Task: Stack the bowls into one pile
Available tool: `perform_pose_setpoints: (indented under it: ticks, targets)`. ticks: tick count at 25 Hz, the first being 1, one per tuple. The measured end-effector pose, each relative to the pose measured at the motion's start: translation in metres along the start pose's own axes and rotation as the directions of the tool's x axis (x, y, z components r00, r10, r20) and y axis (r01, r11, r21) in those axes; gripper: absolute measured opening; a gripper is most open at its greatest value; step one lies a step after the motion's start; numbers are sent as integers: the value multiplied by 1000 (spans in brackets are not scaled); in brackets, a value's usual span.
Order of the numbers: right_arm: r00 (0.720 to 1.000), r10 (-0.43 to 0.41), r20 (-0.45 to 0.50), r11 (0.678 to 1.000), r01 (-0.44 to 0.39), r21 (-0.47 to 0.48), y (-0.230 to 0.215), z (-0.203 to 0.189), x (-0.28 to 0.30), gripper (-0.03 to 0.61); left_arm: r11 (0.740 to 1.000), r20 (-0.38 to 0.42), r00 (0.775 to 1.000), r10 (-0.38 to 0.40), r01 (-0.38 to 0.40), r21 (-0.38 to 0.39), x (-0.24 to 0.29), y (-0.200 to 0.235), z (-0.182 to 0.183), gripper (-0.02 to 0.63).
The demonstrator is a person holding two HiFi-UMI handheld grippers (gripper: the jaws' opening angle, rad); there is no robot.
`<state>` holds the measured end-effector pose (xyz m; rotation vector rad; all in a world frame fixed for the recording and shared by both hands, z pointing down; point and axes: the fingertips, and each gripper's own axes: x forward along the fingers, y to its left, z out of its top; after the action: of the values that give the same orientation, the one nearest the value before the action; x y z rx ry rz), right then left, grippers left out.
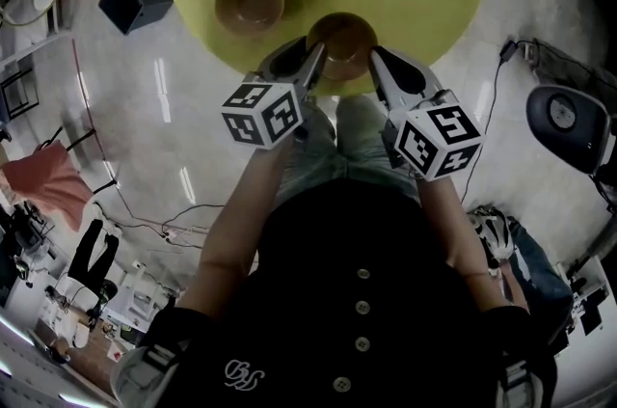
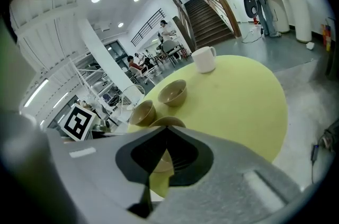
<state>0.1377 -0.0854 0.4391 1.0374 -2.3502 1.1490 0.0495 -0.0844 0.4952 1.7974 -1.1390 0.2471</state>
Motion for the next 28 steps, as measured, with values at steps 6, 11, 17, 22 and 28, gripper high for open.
perform_pose_setpoints:
  ticks: [6,11,17,22,28]
  targets:
    - [1000,10,-13,1000,-10,-2,-3,2,-8,5,999,5,1000,29,-29,-23,-2,-6,-2,66]
    - [1000,14,-27,1000,-14,-10,-5,1,5,5,997,1,998,59,-59,-40,2,7,1,43]
    - [999,27,-30,999,-27,-21,-8,7,17,5,997,-1,998,60,-60,-49,6,15,6,35]
    - [999,47,-19,998,-47,-39,-7,14,10,5,997,27,998,57,-55,-61,0,2,10,32]
    - [998,70,-3,996,-70,-59,4,23,12,5,996,64,996,66,-62,-57,-15,1,22,32]
